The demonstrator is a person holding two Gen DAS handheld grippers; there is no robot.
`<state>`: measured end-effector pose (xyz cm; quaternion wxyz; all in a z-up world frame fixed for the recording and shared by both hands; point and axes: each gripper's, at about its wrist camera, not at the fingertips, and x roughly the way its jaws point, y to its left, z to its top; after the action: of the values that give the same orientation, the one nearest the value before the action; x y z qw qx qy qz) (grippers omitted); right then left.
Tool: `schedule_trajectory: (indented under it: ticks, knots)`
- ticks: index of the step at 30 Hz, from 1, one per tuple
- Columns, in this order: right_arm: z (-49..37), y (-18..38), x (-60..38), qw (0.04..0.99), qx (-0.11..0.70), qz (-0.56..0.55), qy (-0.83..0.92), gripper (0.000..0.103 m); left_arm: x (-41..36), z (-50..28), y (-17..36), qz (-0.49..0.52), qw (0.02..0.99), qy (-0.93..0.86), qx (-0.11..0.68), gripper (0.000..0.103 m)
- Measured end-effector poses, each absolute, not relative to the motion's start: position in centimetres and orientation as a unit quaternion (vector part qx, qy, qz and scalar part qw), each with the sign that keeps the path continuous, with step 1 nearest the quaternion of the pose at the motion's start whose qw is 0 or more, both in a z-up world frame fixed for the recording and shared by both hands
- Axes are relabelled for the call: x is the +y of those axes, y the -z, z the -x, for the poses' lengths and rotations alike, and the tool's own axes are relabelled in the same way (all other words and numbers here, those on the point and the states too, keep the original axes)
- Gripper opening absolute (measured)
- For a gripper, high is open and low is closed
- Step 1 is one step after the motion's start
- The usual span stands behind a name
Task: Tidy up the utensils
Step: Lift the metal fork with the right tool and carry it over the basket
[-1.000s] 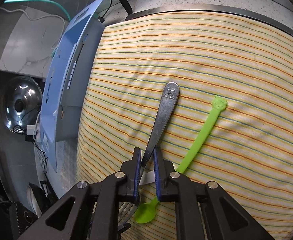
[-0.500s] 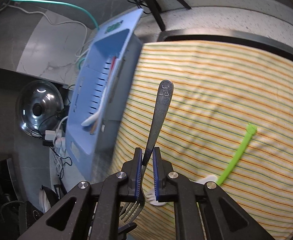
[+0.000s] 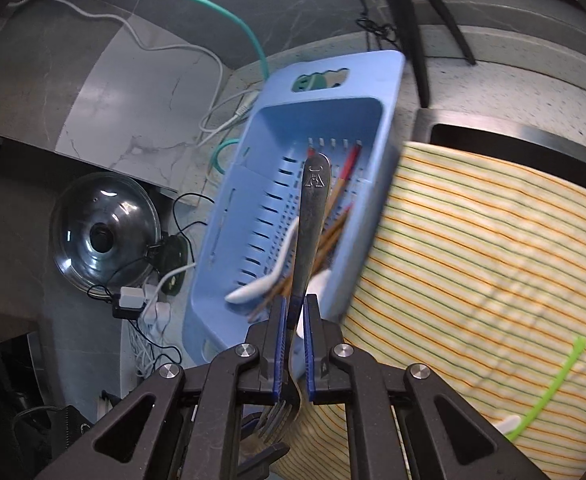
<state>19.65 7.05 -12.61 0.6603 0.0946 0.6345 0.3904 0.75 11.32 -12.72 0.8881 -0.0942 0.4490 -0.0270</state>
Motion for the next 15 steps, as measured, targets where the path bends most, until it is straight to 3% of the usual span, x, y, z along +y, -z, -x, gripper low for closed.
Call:
schedule_trajectory:
  ticks: [15]
  knots:
    - [-20.9, 14.3, 15.9, 0.653, 0.640, -0.074, -0.397, 0.007, 18.6, -2.6, 13.9, 0.107, 0.883, -0.002, 0.458, 0.020]
